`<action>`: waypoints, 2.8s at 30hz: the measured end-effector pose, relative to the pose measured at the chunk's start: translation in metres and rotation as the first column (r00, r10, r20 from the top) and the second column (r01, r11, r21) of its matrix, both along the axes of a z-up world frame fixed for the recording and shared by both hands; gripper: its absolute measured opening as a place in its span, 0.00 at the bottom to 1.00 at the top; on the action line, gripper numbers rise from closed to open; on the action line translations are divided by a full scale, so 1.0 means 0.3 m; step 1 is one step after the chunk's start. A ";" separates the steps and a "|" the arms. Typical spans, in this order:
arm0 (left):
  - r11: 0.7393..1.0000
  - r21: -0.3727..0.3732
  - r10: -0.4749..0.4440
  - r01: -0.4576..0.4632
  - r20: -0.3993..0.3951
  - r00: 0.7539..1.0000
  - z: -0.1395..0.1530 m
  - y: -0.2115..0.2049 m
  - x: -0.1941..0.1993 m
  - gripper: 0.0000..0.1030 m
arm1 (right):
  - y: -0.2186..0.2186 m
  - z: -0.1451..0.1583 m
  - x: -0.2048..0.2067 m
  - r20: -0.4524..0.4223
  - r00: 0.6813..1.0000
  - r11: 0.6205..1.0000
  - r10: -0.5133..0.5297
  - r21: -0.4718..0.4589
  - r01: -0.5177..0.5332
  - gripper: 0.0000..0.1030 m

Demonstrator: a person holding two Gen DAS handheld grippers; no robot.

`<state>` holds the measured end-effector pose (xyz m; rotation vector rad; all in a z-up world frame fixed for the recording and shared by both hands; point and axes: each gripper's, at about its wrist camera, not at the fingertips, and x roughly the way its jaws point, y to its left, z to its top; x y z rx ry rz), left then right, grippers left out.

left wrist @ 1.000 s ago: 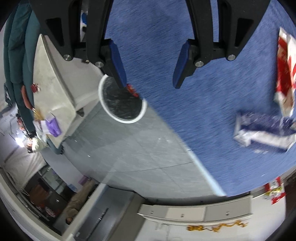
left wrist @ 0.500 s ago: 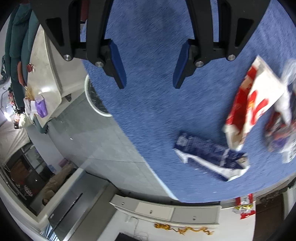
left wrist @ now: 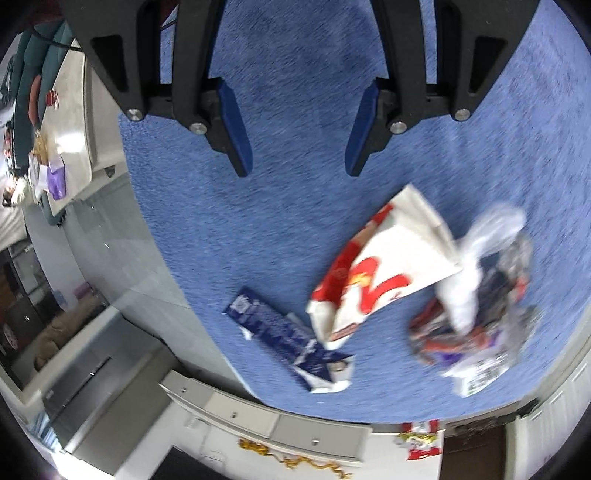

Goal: Collect trash
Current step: 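Move the right tool down beside the bin toward a fallen white carton, then lift the small white carton with the right tool and drop it into the bin, then grasp the clear plastic bag with the left tool while the right tool grasps the red-and-white chip bag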

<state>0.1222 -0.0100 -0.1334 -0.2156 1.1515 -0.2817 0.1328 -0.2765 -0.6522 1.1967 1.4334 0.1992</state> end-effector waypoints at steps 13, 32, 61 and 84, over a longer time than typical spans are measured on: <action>0.996 0.023 0.090 -0.089 -0.044 0.995 -0.032 0.087 -0.058 0.49 | 0.058 -0.086 0.022 -0.055 0.994 0.996 -0.089 0.007 0.089 0.35; 0.997 -0.079 -0.009 0.010 0.007 1.000 -0.017 0.038 -0.085 0.49 | -0.324 0.309 -0.431 0.244 0.942 0.940 -0.229 -0.195 0.279 0.27; 0.968 -0.252 0.043 -0.007 0.140 0.989 0.051 0.292 -0.201 0.49 | -0.693 1.302 -0.435 0.633 0.759 0.724 -0.154 -0.450 0.523 0.64; 0.987 -0.144 0.114 -0.077 0.270 0.956 0.048 0.653 -0.350 0.49 | -0.196 1.903 -0.433 0.690 0.668 0.702 0.278 -0.621 0.348 0.63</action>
